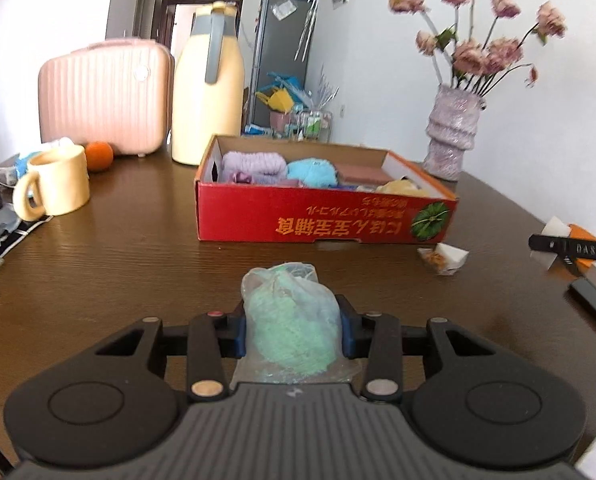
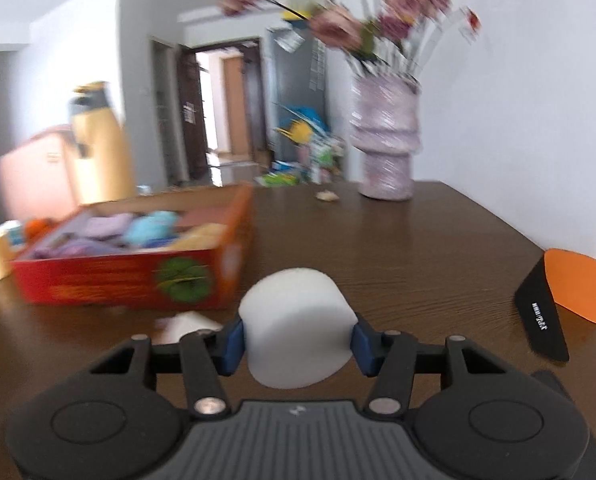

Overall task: Organize soft objects
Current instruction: 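Grasp the green mesh bag with the left tool while the right tool grasps the white cylindrical sponge, then lower the mesh bag and white sponge into the box and open both tools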

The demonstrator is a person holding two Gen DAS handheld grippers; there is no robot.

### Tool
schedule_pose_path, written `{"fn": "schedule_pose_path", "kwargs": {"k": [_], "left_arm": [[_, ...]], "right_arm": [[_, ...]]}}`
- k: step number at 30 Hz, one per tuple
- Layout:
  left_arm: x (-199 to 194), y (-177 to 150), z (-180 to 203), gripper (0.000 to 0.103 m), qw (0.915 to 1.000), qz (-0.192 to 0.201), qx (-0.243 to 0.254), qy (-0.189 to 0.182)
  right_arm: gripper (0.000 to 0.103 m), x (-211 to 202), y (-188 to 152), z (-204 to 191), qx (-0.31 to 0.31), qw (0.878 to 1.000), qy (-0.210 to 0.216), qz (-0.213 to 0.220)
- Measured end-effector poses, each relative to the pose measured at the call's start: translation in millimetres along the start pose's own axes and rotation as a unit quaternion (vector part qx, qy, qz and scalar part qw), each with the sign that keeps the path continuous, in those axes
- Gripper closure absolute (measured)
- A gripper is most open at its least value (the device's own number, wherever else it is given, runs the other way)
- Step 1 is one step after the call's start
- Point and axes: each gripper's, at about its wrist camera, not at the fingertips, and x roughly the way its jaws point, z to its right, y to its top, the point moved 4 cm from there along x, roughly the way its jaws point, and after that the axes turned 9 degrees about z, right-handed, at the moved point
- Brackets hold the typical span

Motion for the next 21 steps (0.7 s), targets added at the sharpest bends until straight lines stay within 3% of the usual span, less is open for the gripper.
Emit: {"fn": "schedule_pose_path", "kwargs": {"k": [5,11,16,21], "left_arm": [[-46.7,-3.4,7.4,0.061,0.9997,0.021,0.009,-0.011],[-93.1,-22.6,12.2,0.061,0.9990,0.017,0.019,-0.037],[-118.4,-30.9,8.8,0.061,0.9985,0.026,0.021,-0.043],[-127.9,-27.0,8.8,0.061,0.9978,0.040,0.017,-0.051]], "right_arm": [[0.049,-78.0,-10.9,-47.0,-0.017,0.999,0.038,0.030],[0.049,-152.0,-45.0,-95.6,-0.027,0.996,0.073,0.036],[0.049,-185.2,-59.5,-113.4,-0.032,0.995,0.085,0.038],[0.049,-192.8,-60.0,-119.3,-0.032,0.995,0.089,0.038]]}}
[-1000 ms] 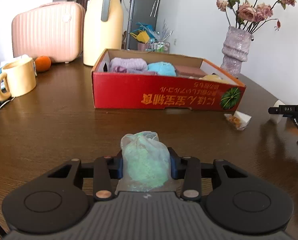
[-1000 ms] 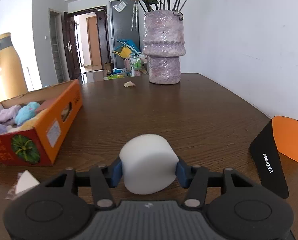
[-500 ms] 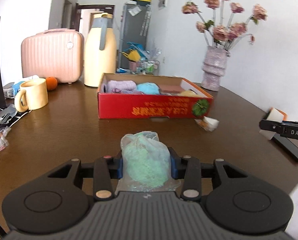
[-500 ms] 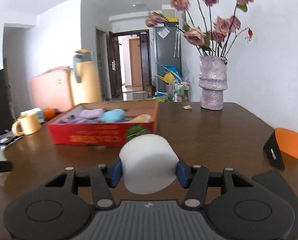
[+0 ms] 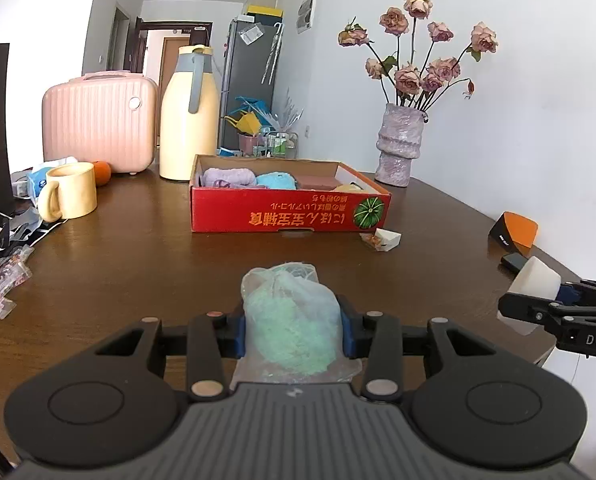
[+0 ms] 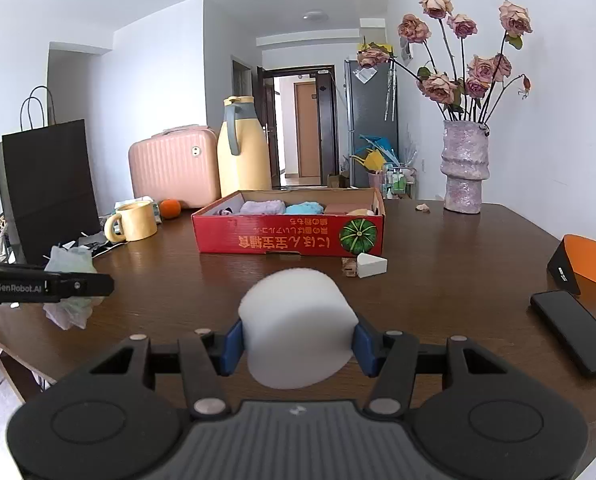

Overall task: Organize soft objects
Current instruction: 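Lower the mesh bag and white sponge into the box and open both tools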

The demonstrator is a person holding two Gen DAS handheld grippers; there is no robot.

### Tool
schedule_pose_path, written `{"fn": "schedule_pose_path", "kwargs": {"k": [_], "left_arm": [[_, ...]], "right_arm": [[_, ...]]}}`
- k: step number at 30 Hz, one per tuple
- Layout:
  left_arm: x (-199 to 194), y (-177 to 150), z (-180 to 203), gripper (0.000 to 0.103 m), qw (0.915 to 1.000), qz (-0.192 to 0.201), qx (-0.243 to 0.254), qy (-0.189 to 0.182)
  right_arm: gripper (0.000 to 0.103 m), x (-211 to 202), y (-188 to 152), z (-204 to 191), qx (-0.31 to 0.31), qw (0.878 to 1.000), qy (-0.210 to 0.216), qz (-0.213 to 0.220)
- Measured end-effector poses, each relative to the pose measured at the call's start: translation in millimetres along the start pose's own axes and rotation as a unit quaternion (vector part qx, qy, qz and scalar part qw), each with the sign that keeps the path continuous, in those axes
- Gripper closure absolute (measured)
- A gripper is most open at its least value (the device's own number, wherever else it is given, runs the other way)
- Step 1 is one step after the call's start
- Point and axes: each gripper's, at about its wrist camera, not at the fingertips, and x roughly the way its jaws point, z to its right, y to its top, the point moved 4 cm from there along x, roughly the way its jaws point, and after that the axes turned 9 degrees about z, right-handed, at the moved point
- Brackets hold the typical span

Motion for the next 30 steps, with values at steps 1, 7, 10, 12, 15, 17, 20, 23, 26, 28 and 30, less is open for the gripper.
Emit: {"fn": "schedule_pose_path", "kwargs": {"k": [1,7,10,12,15,17,20,23,26,28,30], "left_arm": [[0.6,0.7,0.5,0.061,1.0000,0.001,0.000,-0.001],[16.4,7.4,-2.3,0.061,1.0000,0.001,0.004,0.000],[34.1,28.7,-7.2,0.061,0.9995,0.022,0.018,0.011],[53.0,55.1,-9.1,0.061,0.9987,0.034,0.036,0.009],[99.8,109.6,-14.4,0.061,0.9986,0.036,0.036,-0.018],[138.2,139.7,-18.6,0.061,0.9987,0.027,0.031,-0.030],[206.3,169.5,-25.2,0.061,0.9993,-0.004,0.023,-0.030],[274.6,175.5,-34.1,0.061,0.9978,-0.055,-0.005,-0.035],[332.8,166.4,-41.8,0.061,0.9930,-0.107,-0.035,-0.037],[359.6,154.3,-45.6,0.059,0.9902,-0.131,-0.038,-0.031],[379.7,142.7,-47.5,0.056,0.9877,-0.149,-0.038,-0.027]], "right_arm": [[0.049,3.0,1.1,0.7,0.001,1.000,0.002,0.000],[0.049,27.9,16.9,4.2,-0.002,1.000,0.004,0.006],[0.049,54.2,47.8,11.3,-0.012,1.000,0.022,0.019],[0.049,81.4,78.3,15.7,-0.016,0.998,0.046,0.030],[0.049,141.5,122.2,21.9,-0.012,0.997,0.073,0.020],[0.049,187.8,139.7,21.2,-0.026,0.997,0.075,-0.003],[0.048,252.6,150.3,14.2,-0.052,0.994,0.082,-0.048],[0.048,315.5,143.0,10.3,-0.068,0.990,0.077,-0.097],[0.048,369.2,122.2,5.6,-0.079,0.982,0.075,-0.153],[0.048,394.4,105.2,3.2,-0.076,0.976,0.077,-0.186],[0.048,410.9,85.5,-0.2,-0.062,0.971,0.086,-0.216]]}}
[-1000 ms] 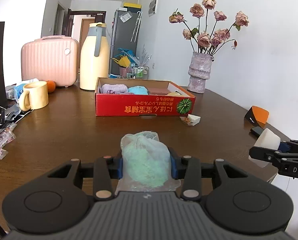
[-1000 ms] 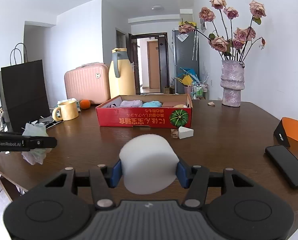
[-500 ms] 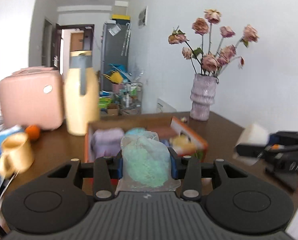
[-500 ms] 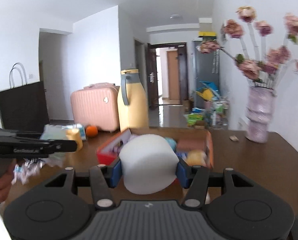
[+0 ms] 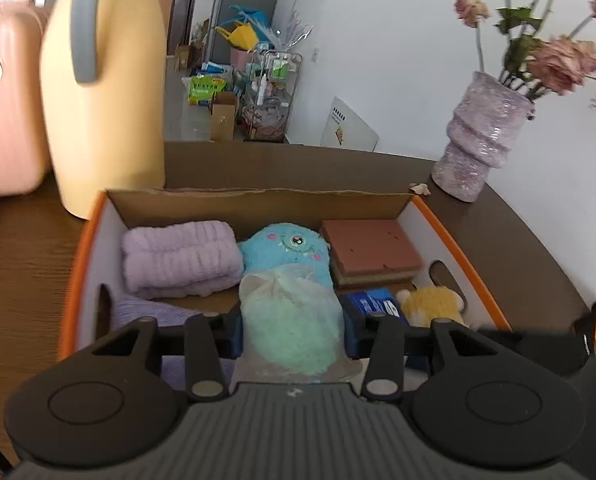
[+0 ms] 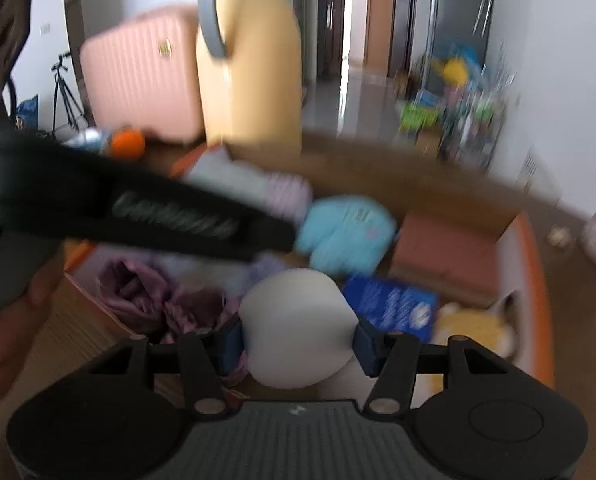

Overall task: Organize soft objects
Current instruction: 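Lower the mesh bag and white sponge into the box and open both tools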

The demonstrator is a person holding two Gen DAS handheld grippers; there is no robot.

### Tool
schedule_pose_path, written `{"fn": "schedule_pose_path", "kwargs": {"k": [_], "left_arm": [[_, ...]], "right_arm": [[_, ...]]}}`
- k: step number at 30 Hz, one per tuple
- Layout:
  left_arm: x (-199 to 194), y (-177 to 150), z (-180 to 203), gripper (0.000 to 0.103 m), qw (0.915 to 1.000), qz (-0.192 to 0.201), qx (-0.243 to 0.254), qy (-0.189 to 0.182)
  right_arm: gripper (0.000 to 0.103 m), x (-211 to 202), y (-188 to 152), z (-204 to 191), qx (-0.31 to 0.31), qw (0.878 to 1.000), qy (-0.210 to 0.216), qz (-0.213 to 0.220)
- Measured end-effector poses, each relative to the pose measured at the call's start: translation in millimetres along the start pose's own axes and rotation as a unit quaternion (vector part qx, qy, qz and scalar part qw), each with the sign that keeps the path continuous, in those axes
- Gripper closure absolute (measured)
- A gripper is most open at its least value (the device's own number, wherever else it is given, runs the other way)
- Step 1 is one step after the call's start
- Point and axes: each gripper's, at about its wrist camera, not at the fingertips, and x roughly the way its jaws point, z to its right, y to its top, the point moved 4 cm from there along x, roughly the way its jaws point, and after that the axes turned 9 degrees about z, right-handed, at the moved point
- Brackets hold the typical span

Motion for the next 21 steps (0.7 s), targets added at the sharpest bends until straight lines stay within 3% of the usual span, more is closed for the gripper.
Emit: {"fn": "schedule_pose_path", "kwargs": {"k": [2,4,6,9,15,21], "left_arm": [[18.6,-3.5,-3.0,0.047,0.9999,-0.004,-0.013,-0.002],[34.0,-5.0,-2.7,0.030,0.9997,-0.018,-0.015,-0.009],[39.1,-4.9,-5.7,0.027,0.9997,-0.021,-0.015,0.004],[29.7,-1.4,-12.8,0.020,0.9996,-0.009,-0.025,-0.007],[-26.9,22.3,-23.5,0.017,0.9991,0.038,-0.016,0.006],[-116.3,38.4,-32.6,0.011,0.9933,0.090,0.045,0.056]], "right_arm": [[0.045,12.8,-3.5,-1.9,0.007,1.000,0.000,-0.002],[0.041,17.1,-3.0,-2.4,0.012,1.000,-0.001,-0.002],[0.032,13.5,0.5,0.0,0.021,1.000,0.005,0.002],[0.023,-5.6,8.7,8.6,0.038,0.999,0.010,0.025],[0.023,-71.7,23.1,25.2,0.034,0.997,-0.020,0.063],[0.022,-171.3,43.1,39.4,0.013,0.991,-0.075,0.114]]}}
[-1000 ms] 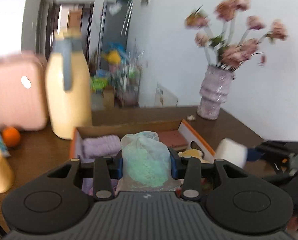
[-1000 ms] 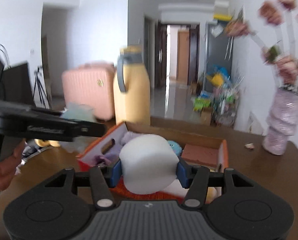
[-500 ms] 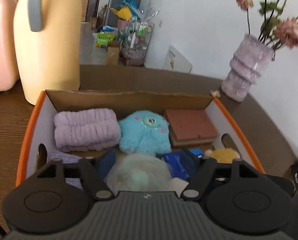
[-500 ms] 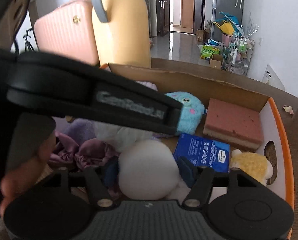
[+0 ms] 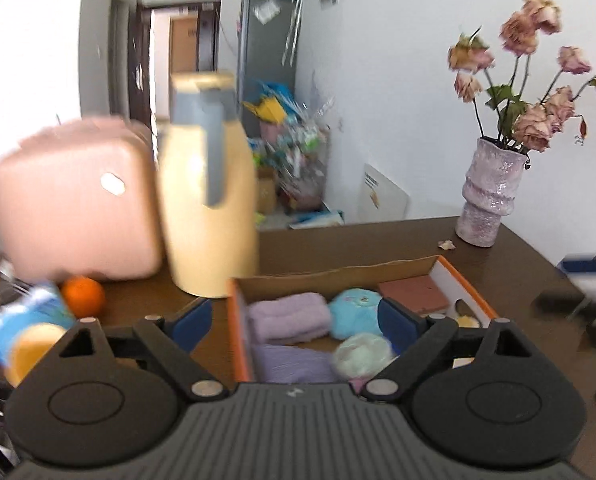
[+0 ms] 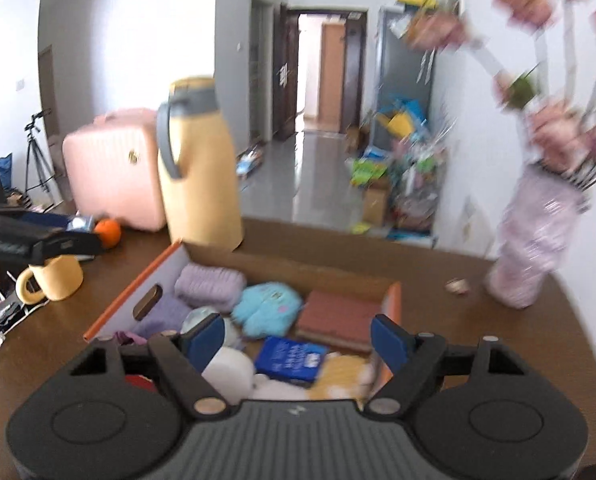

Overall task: Organize soft objects
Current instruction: 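Lower the mesh bag and white sponge into the box and open both tools, then withdraw both tools toward the snack packet and white triangular sponge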

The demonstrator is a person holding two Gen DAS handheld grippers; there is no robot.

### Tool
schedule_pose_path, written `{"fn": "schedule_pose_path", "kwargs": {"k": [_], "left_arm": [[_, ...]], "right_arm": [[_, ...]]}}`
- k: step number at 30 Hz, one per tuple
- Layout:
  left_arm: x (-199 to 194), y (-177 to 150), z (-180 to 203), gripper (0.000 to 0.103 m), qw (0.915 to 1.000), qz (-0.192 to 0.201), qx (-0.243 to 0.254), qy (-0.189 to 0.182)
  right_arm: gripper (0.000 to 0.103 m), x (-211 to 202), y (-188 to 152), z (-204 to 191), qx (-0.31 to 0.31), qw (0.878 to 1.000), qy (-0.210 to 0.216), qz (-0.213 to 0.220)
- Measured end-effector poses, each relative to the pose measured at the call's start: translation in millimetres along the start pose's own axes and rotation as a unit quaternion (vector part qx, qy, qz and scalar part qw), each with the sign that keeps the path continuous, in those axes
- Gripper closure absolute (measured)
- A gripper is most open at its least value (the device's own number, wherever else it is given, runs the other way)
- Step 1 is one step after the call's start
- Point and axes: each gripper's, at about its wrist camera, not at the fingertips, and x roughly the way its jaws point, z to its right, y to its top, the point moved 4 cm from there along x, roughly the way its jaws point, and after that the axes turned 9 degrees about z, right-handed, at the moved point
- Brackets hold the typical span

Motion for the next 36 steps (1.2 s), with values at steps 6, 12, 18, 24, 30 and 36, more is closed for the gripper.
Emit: {"fn": "schedule_pose_path", "kwargs": {"k": [6,12,18,24,30,36], "left_arm": [[-81.6,-4.9,-15.5,0.010,0.9984,0.034,0.027,0.036],[-137.4,-2.1,-13.2,0.008,0.9975,0.059,0.019,0.035],[-183.2,-34.1,2.4,0.004,0.9945,0.099,0.017,0.030],[-223.8,-128.9,35.4,0.004,0.9930,0.116,0.018,0.013],[-233.6,-204.2,67.5,0.004,0.9967,0.067,0.045,-0.005],[-205.8,-210.6,85.8,0.006,0.9978,0.047,0.041,-0.022]], "right_arm": [[0.015,-73.2,8.6,5.3,-0.008,0.999,-0.020,0.026],[0.015,-115.8,3.1,-10.0,-0.015,0.998,-0.017,0.053],[0.012,-150.7,-47.4,-27.2,0.008,0.995,-0.013,0.096],[0.012,-189.8,-145.0,-44.0,0.042,0.993,-0.014,0.113],[0.012,-206.3,-217.5,-49.8,0.046,0.994,-0.039,0.090],[0.013,-189.5,-218.2,-24.4,0.063,0.992,-0.059,0.089]]}}
